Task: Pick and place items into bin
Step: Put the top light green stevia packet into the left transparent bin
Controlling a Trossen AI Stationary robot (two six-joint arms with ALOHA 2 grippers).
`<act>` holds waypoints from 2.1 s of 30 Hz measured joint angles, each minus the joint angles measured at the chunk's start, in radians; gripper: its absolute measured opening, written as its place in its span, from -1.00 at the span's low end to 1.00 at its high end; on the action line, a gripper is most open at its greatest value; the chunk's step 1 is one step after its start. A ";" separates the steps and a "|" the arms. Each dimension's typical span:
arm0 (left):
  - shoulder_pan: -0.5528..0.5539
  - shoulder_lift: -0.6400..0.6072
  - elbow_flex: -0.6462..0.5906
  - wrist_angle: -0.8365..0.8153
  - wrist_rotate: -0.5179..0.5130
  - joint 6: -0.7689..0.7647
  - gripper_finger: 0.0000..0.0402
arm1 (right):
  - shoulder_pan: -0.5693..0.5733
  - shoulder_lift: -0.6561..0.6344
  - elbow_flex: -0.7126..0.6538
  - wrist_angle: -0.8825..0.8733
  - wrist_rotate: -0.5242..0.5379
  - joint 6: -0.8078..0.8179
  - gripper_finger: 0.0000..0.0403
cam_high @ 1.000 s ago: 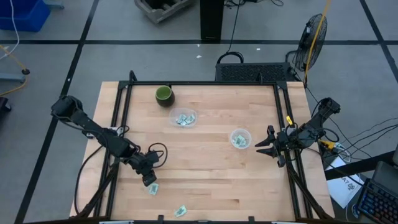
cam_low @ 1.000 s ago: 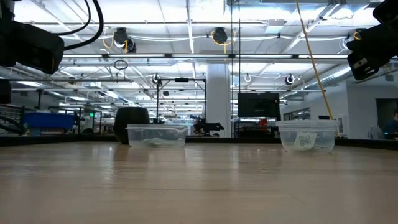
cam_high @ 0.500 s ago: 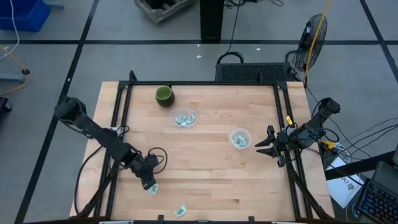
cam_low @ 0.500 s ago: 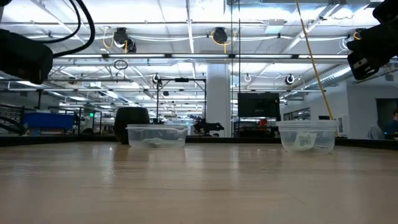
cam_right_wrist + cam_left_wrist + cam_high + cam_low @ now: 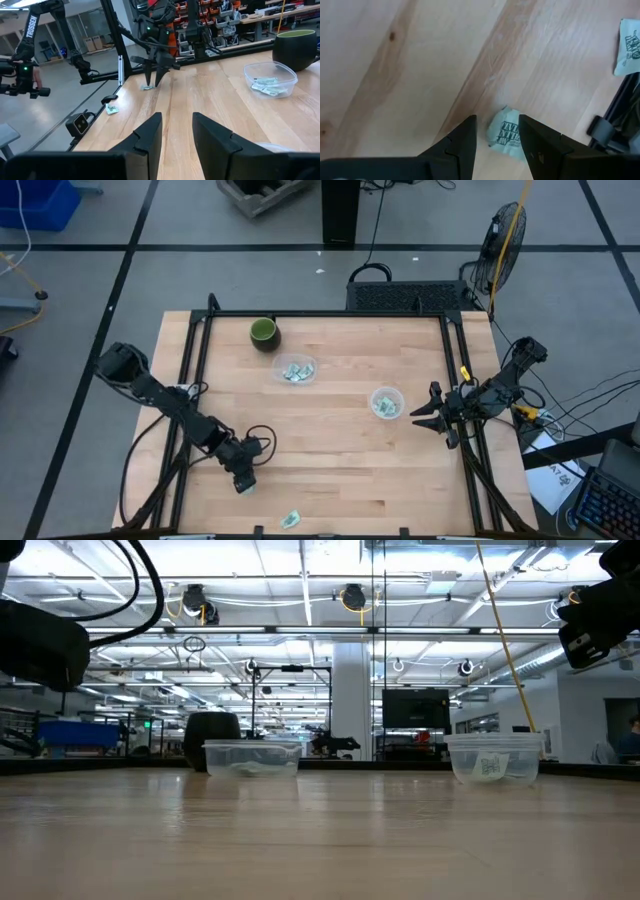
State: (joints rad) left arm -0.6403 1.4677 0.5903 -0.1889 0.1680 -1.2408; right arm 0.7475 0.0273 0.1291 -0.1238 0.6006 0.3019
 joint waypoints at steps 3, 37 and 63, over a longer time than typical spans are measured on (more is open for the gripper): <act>0.000 0.000 0.000 -0.005 0.016 -0.003 -0.23 | 0.000 0.000 0.000 0.000 0.000 0.000 -0.50; 0.098 0.046 -0.002 0.122 -0.182 0.235 -0.95 | 0.000 0.000 0.000 0.000 0.000 0.000 -0.50; 0.594 0.019 0.040 0.397 -0.542 0.552 -0.96 | 0.000 0.000 0.000 0.000 0.000 0.000 -0.50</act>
State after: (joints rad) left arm -0.0462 1.4872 0.6302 0.2082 -0.3739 -0.6888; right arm 0.7479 0.0273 0.1291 -0.1238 0.6006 0.3019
